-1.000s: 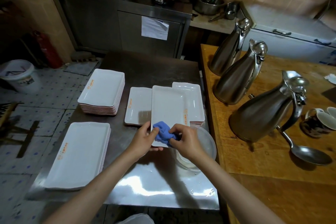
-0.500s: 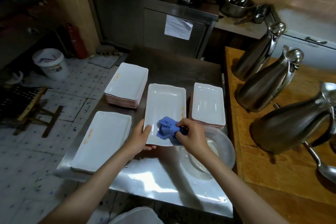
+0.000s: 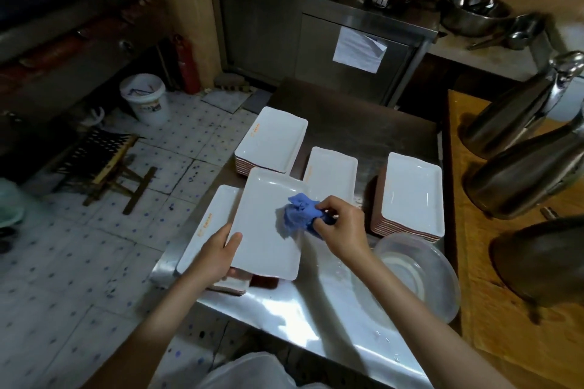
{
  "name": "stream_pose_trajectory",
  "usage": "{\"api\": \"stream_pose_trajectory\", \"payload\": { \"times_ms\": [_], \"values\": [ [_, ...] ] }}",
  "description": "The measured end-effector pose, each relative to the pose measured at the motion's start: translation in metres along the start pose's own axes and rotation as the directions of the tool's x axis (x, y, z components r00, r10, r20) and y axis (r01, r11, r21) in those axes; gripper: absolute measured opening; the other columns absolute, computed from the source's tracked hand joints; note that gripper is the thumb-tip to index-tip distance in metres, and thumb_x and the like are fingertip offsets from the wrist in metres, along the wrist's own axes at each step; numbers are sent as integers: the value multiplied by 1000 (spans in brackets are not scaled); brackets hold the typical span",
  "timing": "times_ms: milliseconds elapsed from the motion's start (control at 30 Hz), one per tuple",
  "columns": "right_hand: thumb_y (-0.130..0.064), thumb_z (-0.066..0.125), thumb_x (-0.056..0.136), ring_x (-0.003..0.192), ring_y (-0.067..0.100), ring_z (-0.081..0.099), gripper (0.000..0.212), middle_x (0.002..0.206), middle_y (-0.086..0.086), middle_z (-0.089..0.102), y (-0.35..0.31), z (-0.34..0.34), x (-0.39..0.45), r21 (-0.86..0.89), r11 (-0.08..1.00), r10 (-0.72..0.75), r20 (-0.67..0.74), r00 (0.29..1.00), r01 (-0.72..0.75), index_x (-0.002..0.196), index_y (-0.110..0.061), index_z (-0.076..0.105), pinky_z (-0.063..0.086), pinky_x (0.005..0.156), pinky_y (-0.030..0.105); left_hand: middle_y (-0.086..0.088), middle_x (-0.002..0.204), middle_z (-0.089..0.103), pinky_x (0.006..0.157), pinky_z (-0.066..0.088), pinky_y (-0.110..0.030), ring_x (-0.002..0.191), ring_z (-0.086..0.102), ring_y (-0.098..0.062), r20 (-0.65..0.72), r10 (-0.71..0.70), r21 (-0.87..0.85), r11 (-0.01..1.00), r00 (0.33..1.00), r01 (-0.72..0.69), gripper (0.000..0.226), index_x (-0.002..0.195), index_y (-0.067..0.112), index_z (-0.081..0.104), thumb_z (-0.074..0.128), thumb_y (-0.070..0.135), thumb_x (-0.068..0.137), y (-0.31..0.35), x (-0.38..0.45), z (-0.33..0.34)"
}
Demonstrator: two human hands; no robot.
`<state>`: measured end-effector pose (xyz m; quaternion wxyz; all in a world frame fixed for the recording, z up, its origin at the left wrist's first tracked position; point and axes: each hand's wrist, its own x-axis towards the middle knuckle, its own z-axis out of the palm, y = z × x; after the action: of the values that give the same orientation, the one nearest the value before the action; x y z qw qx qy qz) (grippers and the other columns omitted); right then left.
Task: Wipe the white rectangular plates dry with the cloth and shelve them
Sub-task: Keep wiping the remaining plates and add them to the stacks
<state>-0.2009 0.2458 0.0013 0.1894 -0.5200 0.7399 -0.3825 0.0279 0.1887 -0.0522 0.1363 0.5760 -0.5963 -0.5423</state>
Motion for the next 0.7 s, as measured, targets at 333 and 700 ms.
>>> {"api": "stream_pose_trajectory", "payload": {
  "times_ms": [333,700],
  "values": [
    [2,66,72,64,12,54,16,74,0,62,-10,22,6,-11,1000,26,76,997,-25,84,-8,69,37,55,5,-2,130,58,99,46,-46,117,54,-24,-79,-43,100,994,996,51,37,135,22,48,40,33,100,-40,0,-30],
    [2,67,70,64,10,53,17,73,-1,62,-15,43,8,-5,1000,22,100,995,-22,84,-9,69,37,57,6,-5,106,69,76,50,-35,95,64,-27,-315,161,424,906,935,-13,31,123,19,57,54,32,95,-41,-8,-36]
  ]
}}
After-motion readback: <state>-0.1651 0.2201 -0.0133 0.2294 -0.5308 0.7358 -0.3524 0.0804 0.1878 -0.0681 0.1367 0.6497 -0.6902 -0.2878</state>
